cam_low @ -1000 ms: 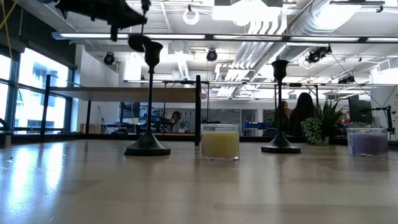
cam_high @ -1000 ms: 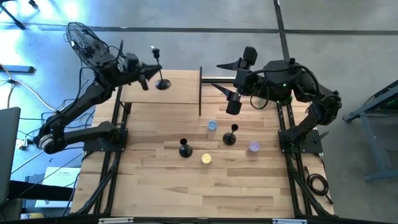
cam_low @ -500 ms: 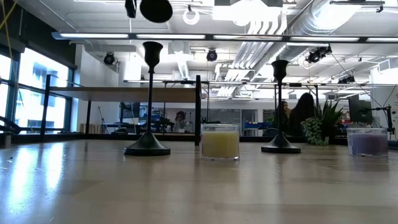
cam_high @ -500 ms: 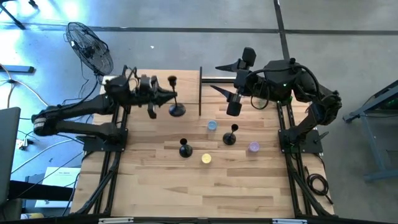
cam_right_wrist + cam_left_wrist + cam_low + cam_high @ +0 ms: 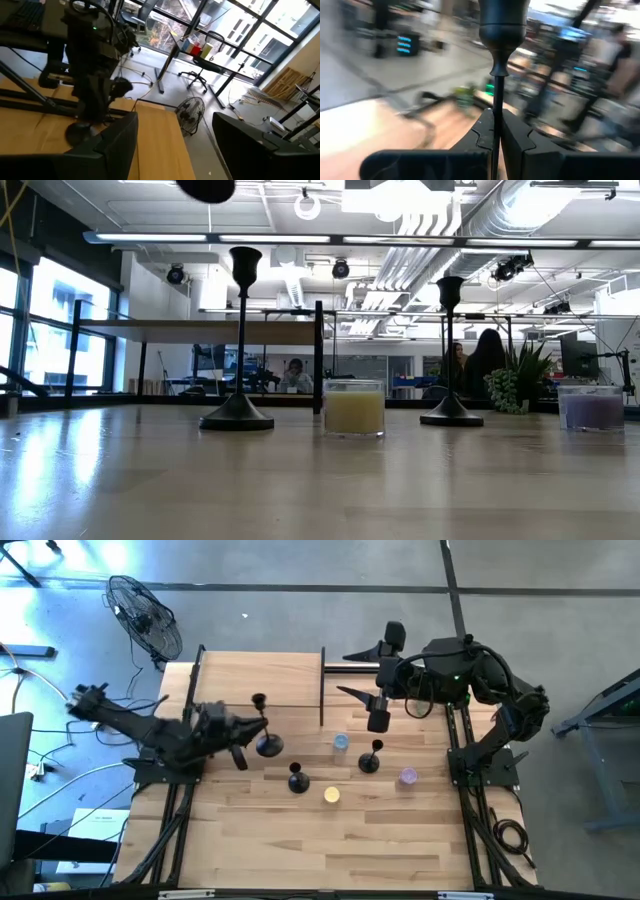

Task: Pick & Place candle stick holders
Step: Put the top black candle holder on the shelf

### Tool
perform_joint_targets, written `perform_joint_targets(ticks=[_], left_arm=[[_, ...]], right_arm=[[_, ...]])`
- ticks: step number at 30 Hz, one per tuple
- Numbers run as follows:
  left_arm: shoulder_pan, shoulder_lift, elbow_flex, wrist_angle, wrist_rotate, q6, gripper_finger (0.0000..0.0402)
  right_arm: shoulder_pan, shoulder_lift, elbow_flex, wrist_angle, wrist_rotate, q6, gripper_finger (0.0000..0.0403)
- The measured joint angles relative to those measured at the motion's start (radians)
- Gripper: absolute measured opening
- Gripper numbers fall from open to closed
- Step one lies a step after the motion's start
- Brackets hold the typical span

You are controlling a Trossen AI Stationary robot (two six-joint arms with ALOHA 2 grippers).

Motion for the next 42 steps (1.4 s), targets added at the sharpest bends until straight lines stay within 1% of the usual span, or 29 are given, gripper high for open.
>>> perform_joint_targets(ticks=[2,5,6,7,8,10,14,18,20,24,27,30,32,36,39,42], left_arm=[[-0.061,0.0,0.0,0.003,-0.197,0.019,0.0005],[-0.104,-0.007,0.016,0.01,-0.458,0.127,0.0005],[-0.104,-0.007,0.028,0.014,-0.526,0.169,0.0005],[-0.097,-0.008,0.039,0.016,-0.569,0.217,0.0005],[-0.079,-0.013,0.049,0.015,-0.578,0.272,0.0005],[-0.016,-0.033,0.06,0.02,-0.575,0.344,0.0005],[0.149,-0.099,0.063,-0.006,-0.578,0.359,0.0005],[0.259,-0.197,0.063,-0.09,-0.579,0.361,0.0005],[0.295,-0.249,0.06,-0.139,-0.578,0.339,0.0005],[0.351,-0.341,0.036,-0.301,-0.571,0.206,0.0005],[0.396,-0.376,-0.003,-0.401,-0.497,0.086,0.0005],[0.461,-0.379,-0.055,-0.423,-0.448,0.024,0.0005],[0.514,-0.379,-0.089,-0.418,-0.392,0.002,0.0005],[0.658,-0.363,-0.13,-0.42,-0.276,-0.065,0.0005],[0.781,-0.353,-0.147,-0.417,-0.147,-0.09,0.0005],[0.906,-0.347,-0.165,-0.401,-0.05,-0.092,0.0005]], right_arm=[[0.0,0.0,0.0,-0.007,-0.019,0.001,0.025],[0.0,0.0,0.0,-0.015,-0.034,0.001,0.025],[0.0,0.0,0.0,-0.017,-0.034,0.001,0.025],[0.0,0.0,0.0,-0.016,-0.034,0.0,0.025],[0.0,0.0,0.0,-0.016,-0.034,-0.001,0.025],[0.0,0.0,0.0,-0.016,-0.034,-0.007,0.025],[0.0,0.0,0.0,-0.015,-0.037,-0.006,0.0249],[0.0,0.0,0.0,-0.012,-0.068,0.007,0.0241],[0.0,0.0,0.0,-0.012,-0.069,0.008,0.0235],[0.0,0.0,0.0,-0.01,-0.068,0.009,0.0221],[0.0,0.0,0.0,-0.004,-0.067,0.006,0.0212],[0.0,0.0,0.0,0.001,-0.067,0.003,0.0206],[0.0,0.0,0.0,0.002,-0.067,0.003,0.0204],[0.0,0.0,0.0,0.002,-0.067,0.002,0.0204],[0.0,0.0,0.0,0.002,-0.067,0.002,0.0203],[0.0,0.0,0.0,0.001,-0.067,0.002,0.0204]])
